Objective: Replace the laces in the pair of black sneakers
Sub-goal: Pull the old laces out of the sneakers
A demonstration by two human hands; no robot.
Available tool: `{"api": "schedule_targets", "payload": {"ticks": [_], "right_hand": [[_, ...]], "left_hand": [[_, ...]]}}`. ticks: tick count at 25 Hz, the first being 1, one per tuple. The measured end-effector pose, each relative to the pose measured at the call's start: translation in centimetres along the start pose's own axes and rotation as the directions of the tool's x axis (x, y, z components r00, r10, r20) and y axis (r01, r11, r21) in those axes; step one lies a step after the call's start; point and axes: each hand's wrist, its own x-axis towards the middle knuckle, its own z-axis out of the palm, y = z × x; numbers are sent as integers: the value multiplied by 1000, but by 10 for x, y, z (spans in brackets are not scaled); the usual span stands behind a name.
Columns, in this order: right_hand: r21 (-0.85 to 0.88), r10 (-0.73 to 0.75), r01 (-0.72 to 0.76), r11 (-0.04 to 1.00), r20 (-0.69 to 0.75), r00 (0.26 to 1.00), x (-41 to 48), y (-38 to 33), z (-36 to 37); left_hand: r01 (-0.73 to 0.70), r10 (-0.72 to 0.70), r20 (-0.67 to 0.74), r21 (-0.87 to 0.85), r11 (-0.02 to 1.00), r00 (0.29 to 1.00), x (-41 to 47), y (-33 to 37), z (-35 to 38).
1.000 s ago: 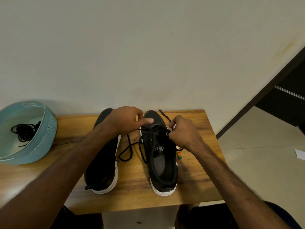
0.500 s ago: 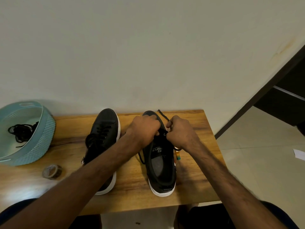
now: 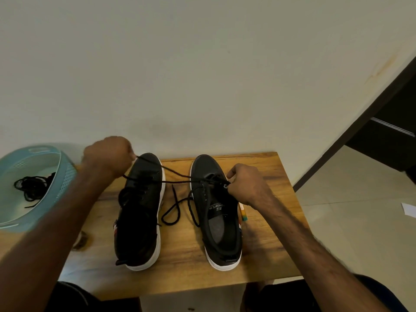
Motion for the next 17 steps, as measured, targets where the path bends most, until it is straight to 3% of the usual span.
{"api": "schedule_targets", "payload": {"ticks": [1,3,6,8,11,13,17], "right_hand": [[5,1,-1,1000,3,1000,1,0,1],[24,3,-4,1000,8,1000,3,1,1],[42,3,-3,999,8,1000,5,4,3],[56,1,-1,998,4,1000,5,6,3],[72,-3,2,997,13,1000,5,6,1],[76,-2,1,997,14,1000,5,6,1],[75,-2,2,997,1,1000,3,3,-1]], "left_hand": [[-56,55,36,18,998,998,-4,9,5],[-227,226,-49,-16,974,973,-14,34,12],[-506,481,-189,-116,855,856,-39,85,27],[-600,592,-103,-82,796,799,-49,115,41],[-586,585,29,51,809,811,-52,136,60],[-537,540,9,119,835,842,-51,141,65],[-551,564,-21,190,813,825,-45,135,60]]}}
